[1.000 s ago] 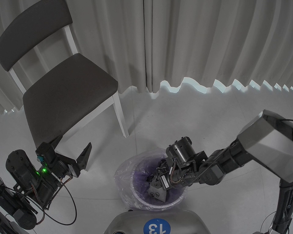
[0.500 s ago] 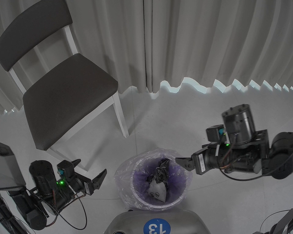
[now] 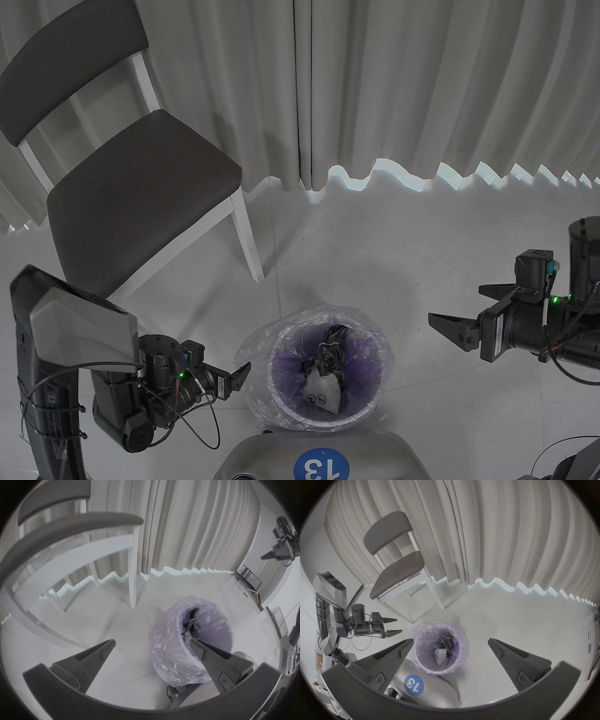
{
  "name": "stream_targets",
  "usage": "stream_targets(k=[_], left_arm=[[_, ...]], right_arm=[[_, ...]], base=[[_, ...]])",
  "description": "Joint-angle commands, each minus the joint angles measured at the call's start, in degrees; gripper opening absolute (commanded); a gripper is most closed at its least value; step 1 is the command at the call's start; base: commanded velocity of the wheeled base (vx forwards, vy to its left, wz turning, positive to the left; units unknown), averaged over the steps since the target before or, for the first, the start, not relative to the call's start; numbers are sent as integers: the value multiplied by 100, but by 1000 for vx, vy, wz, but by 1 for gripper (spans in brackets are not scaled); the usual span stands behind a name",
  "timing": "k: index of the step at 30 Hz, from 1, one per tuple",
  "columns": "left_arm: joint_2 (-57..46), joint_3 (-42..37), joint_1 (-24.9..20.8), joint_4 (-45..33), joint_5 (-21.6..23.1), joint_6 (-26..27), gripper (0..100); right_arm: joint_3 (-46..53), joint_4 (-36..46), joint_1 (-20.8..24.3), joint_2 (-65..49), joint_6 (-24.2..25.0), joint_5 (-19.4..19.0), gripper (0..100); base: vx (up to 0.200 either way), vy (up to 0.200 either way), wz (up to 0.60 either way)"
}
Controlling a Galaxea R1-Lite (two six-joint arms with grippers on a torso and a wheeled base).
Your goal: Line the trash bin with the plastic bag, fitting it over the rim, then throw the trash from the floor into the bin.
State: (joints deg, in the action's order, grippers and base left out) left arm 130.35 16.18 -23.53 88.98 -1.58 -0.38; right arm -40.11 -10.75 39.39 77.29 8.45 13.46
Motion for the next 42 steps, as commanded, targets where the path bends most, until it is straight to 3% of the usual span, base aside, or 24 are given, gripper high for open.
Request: stream_targets(k=[1,7,15,19,23,27,34,39,42], left_arm=[[1247,817,217,58,9,-6,100],[1880,1898,384,-399,299,29,100],[1721,3524,516,-2570,325,381,100],[1748,4113,560,-3062,334,565,100],[1625,3990,586,-3000,387,468,100],[1291,3656,533,-2869,440,-41,100],[711,2812,577,-2579,730,-235,100],[306,1397,700,-1278,756,-200,100],[87,993,683,-812,774,-156,100]], right_arm=[[187,3,-54,-416,-10,8,100],[196,3,-212,-434,-19,-1,100],[135,-6,-432,-390,-247,-63,100],[152,-6,-476,-390,-291,-71,100],[187,-6,-564,-390,-282,-203,100],[214,-23,-669,-381,-230,-520,100],[249,-32,-669,-381,-221,-546,100],[267,-23,-704,-434,-221,-520,100],[302,-32,-713,-434,-194,-520,100]], base=[[0,0,0],[0,0,0],[0,0,0],[0,0,0],[0,0,0],[0,0,0],[0,0,0],[0,0,0],[-67,0,0]])
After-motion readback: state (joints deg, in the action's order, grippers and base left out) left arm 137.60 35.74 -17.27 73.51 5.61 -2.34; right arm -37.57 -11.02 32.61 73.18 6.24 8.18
